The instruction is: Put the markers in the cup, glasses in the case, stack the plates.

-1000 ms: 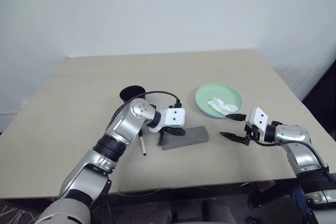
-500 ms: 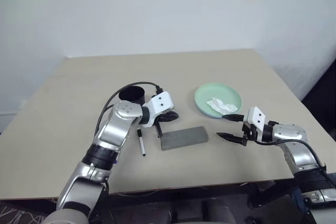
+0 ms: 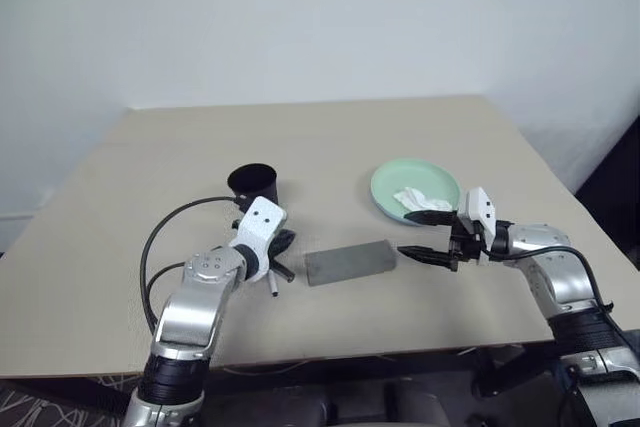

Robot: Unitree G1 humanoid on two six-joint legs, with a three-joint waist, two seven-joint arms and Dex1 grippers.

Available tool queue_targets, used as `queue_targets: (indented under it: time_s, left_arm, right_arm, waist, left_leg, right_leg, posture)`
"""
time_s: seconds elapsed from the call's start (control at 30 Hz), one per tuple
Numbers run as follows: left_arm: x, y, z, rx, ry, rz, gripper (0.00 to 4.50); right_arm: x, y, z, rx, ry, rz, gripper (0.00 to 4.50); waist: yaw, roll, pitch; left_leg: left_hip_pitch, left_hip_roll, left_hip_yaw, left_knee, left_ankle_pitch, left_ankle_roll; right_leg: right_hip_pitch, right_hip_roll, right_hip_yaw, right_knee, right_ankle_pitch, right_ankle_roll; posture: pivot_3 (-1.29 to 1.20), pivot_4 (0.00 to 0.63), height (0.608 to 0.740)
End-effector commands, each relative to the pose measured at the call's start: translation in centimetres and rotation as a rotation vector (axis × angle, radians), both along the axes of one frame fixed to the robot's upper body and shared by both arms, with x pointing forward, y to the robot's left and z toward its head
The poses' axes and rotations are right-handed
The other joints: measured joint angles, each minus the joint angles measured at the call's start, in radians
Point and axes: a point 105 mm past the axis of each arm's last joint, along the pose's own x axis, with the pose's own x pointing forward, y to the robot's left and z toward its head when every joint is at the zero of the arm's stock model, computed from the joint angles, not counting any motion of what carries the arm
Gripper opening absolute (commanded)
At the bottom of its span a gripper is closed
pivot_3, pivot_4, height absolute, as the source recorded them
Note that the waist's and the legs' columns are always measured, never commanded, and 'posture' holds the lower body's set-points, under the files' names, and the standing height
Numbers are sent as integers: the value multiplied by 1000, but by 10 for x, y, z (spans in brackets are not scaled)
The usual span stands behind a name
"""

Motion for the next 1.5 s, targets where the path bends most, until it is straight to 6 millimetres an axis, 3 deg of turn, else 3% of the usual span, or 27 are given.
queue_targets:
  time_s: [0.03, 0.13, 0.33, 1.17, 1.43, 1.5]
  left_arm:
    - [-2, 18, 8, 16, -17, 140, 219]
    - [-5, 22, 5, 16, 15, 194, 943]
    - [-3, 21, 4, -4, 48, 272, 2993]
    - [-3, 11, -16, -40, 180, 383, 2993]
    - [4, 14, -21, -48, 188, 396, 339]
    - [4, 15, -22, -47, 189, 399, 95]
  right_arm:
    - [4, 3, 7, -2, -43, 24, 3620]
    - [4, 5, 4, -8, -42, 34, 3620]
    - [6, 5, 2, -13, -43, 36, 3620]
    - [1, 0, -1, -40, -53, 11, 3620]
    - [0, -1, 1, -40, -55, 16, 3620]
    - [0, -1, 2, -42, -56, 16, 3620]
  waist:
    - [0, 0, 0]
    - [0, 0, 0]
    - [0, 0, 0]
    - [0, -1, 0]
    - [0, -1, 0]
    - [0, -1, 0]
  left_leg:
    - [1, 0, 0, 0, 0, 0]
    - [1, 1, 0, -1, 0, -1]
    - [1, 1, 0, -1, -1, -1]
    - [2, 1, 1, -2, -2, -4]
    - [2, 2, 1, -2, -2, -4]
    - [2, 2, 1, -2, -2, -4]
  right_leg:
    - [0, 0, 0, 0, 0, 0]
    - [0, 1, 0, 0, 0, 0]
    - [0, 1, 0, 0, 0, 0]
    - [0, 1, -1, 0, 0, 0]
    - [0, 1, -1, 0, 0, 0]
    - [0, 1, -1, 0, 0, 0]
  posture:
    - [0, 0, 740]
    - [0, 0, 740]
    - [0, 0, 740]
    - [0, 0, 740]
    - [0, 0, 740]
    - [0, 0, 740]
